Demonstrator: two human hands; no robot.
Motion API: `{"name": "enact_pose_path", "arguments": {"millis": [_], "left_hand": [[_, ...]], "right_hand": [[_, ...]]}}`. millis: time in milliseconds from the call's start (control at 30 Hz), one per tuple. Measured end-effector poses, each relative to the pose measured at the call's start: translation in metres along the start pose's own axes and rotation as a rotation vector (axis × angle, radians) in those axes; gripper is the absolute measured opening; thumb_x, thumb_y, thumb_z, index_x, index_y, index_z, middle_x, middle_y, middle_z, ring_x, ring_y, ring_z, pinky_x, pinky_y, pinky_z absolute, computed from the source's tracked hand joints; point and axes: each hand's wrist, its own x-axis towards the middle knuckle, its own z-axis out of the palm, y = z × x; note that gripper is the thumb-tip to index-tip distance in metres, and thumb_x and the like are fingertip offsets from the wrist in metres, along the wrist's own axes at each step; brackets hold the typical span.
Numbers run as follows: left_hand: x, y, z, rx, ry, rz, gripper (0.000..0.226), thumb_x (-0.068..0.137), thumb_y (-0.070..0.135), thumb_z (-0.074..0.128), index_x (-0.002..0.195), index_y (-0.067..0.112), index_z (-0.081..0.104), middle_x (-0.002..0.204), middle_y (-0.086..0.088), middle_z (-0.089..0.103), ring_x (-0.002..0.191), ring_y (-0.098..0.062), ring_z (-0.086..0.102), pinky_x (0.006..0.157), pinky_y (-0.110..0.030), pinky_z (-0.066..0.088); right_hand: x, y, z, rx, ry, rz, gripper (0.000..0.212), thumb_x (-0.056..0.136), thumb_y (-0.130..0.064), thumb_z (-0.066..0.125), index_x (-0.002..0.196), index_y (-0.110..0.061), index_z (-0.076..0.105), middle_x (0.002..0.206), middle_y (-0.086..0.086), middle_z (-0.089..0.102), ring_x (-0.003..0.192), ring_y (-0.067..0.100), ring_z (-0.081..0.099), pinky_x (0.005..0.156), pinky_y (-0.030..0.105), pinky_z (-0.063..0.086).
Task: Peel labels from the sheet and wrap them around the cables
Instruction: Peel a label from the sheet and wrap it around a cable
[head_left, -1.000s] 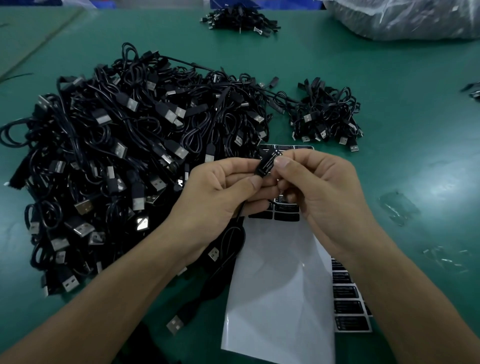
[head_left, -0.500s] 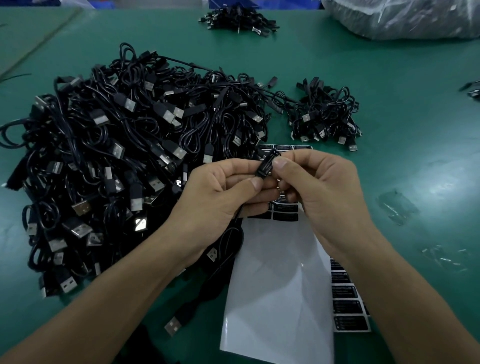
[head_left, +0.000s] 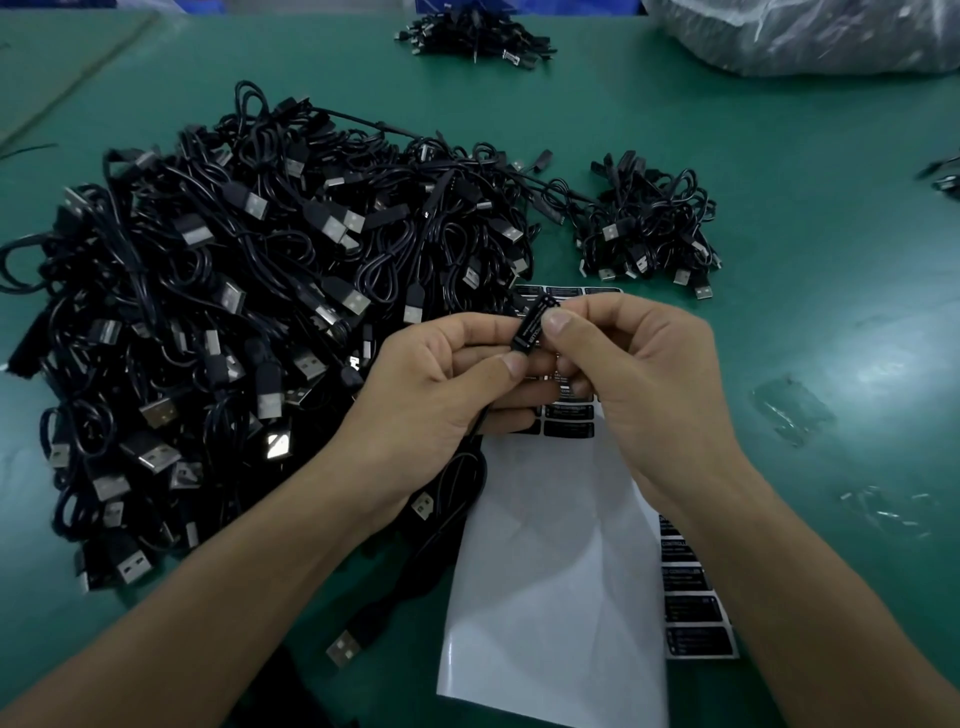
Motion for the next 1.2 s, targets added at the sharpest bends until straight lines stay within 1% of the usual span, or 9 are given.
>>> {"name": "enact_pose_path", "arguments": {"millis": [200, 433, 533, 767, 867, 1033, 1100, 1200], "left_hand": [[-0.0001, 0.0006, 0.0006, 0.005, 0.002, -0.001, 0.017, 0.097, 0.004, 0.058, 0.104, 0.015, 0.068, 0.094, -0.003, 0.079, 0.086, -0.016, 0.077, 0.071, -0.025, 0.061], [-0.0013, 0.0025, 0.0011, 0.007, 0.0, -0.007, 0.016, 0.097, 0.005, 0.058, 0.109, 0.011, 0.067, 0.095, -0.004, 0.079, 0.086, -0.017, 0.077, 0.073, -0.027, 0.062], [-0.0015, 0.0033, 0.0019, 0.012, -0.003, -0.008, 0.017, 0.097, 0.005, 0.057, 0.108, 0.012, 0.068, 0.095, -0.003, 0.079, 0.086, -0.016, 0.077, 0.073, -0.027, 0.062], [-0.0014, 0.0035, 0.0033, 0.025, 0.009, -0.011, 0.017, 0.097, 0.005, 0.057, 0.105, 0.014, 0.069, 0.095, -0.003, 0.079, 0.084, -0.016, 0.077, 0.073, -0.027, 0.061], [-0.0016, 0.004, 0.004, 0.033, 0.007, -0.013, 0.016, 0.097, 0.005, 0.057, 0.107, 0.013, 0.068, 0.096, -0.003, 0.079, 0.086, -0.016, 0.077, 0.074, -0.027, 0.061], [-0.0028, 0.0046, 0.0039, 0.033, 0.007, -0.014, 0.017, 0.098, 0.006, 0.057, 0.108, 0.013, 0.068, 0.096, -0.003, 0.079, 0.086, -0.016, 0.077, 0.074, -0.027, 0.061], [-0.0025, 0.0045, 0.0041, 0.032, 0.021, -0.016, 0.016, 0.098, 0.005, 0.056, 0.108, 0.012, 0.068, 0.095, -0.004, 0.079, 0.085, -0.017, 0.077, 0.072, -0.026, 0.062], [-0.0014, 0.0046, 0.0041, 0.018, 0.083, -0.016, 0.016, 0.1, 0.004, 0.054, 0.109, 0.01, 0.066, 0.091, -0.005, 0.078, 0.076, -0.018, 0.076, 0.061, -0.025, 0.06]], "right_hand": [[0.0004, 0.0019, 0.0004, -0.028, 0.014, -0.021, 0.021, 0.092, -0.01, 0.069, 0.076, -0.022, 0.072, 0.058, -0.01, 0.067, 0.055, -0.004, 0.06, 0.055, 0.01, 0.047], [0.0003, 0.0022, 0.0013, -0.059, 0.028, -0.047, 0.021, 0.092, -0.011, 0.069, 0.076, -0.023, 0.071, 0.057, -0.012, 0.067, 0.054, -0.003, 0.062, 0.054, 0.009, 0.047], [0.0005, 0.0023, 0.0016, -0.07, 0.034, -0.047, 0.019, 0.092, -0.011, 0.069, 0.077, -0.021, 0.071, 0.059, -0.012, 0.069, 0.055, -0.002, 0.063, 0.054, 0.01, 0.047], [0.0, 0.0017, 0.0011, -0.102, 0.03, -0.057, 0.02, 0.092, -0.013, 0.07, 0.076, -0.024, 0.072, 0.059, -0.011, 0.069, 0.055, -0.002, 0.062, 0.055, 0.011, 0.047], [-0.0001, 0.0018, 0.0007, -0.105, 0.033, -0.051, 0.019, 0.092, -0.014, 0.07, 0.076, -0.024, 0.072, 0.061, -0.009, 0.071, 0.057, -0.001, 0.064, 0.056, 0.011, 0.047], [-0.0008, 0.0007, 0.0008, -0.1, 0.031, -0.046, 0.019, 0.092, -0.013, 0.07, 0.076, -0.023, 0.072, 0.06, -0.011, 0.069, 0.055, -0.002, 0.062, 0.055, 0.011, 0.047], [-0.0012, -0.0003, 0.0009, -0.066, 0.025, -0.033, 0.019, 0.092, -0.011, 0.069, 0.076, -0.022, 0.071, 0.058, -0.011, 0.067, 0.054, -0.002, 0.06, 0.055, 0.01, 0.046], [-0.0005, -0.0031, -0.0007, 0.037, -0.01, 0.036, 0.015, 0.087, -0.015, 0.072, 0.073, -0.021, 0.072, 0.06, -0.009, 0.065, 0.056, 0.001, 0.057, 0.055, 0.013, 0.045]]}}
